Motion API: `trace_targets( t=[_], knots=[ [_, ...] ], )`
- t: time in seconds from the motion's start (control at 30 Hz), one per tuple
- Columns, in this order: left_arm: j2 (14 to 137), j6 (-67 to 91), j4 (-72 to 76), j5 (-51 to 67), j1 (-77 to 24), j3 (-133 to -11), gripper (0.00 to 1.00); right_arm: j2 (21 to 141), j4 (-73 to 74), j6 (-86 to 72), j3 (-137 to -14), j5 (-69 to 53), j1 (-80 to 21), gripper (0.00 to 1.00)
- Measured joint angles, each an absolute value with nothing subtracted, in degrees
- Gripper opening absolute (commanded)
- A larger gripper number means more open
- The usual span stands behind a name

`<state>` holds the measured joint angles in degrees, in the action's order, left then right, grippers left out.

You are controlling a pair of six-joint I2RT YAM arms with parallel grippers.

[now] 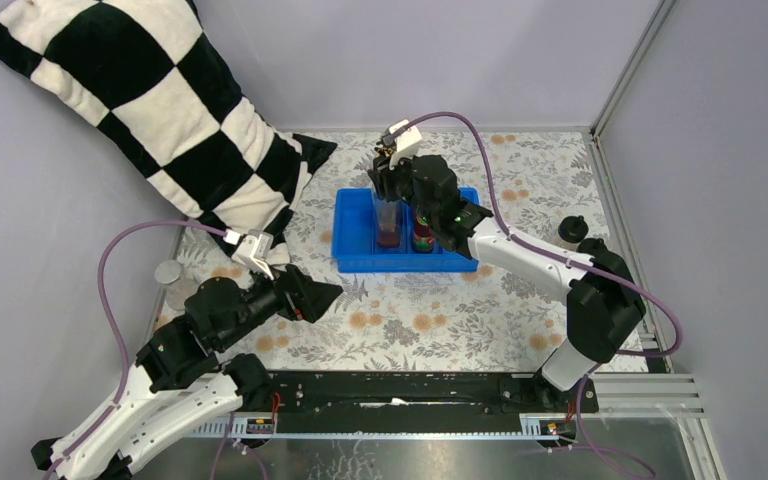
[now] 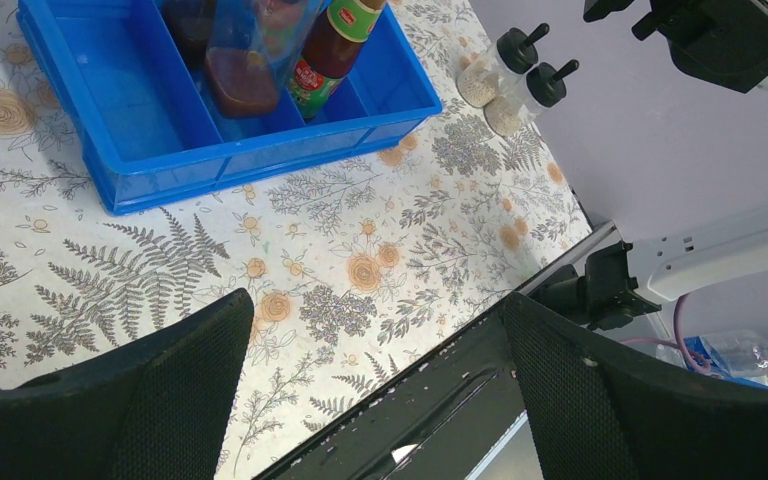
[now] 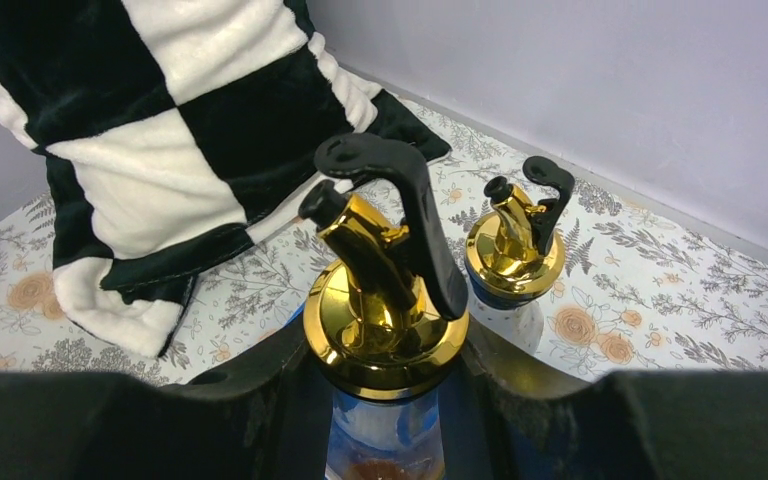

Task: Organize the condiment bottles
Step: Place the bottle in the storage box.

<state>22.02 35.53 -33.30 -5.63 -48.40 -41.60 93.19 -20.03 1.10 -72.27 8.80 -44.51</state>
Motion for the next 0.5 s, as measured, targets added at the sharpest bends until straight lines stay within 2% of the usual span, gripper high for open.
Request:
trace_targets(
  t=[0.5],
  knots=[
    [22.15,35.53,-33.43,-5.63,-48.40,-41.60,0.99,96.29,-24.97,-0.51,-70.19,7.88,-43.77,0.03]
  ],
)
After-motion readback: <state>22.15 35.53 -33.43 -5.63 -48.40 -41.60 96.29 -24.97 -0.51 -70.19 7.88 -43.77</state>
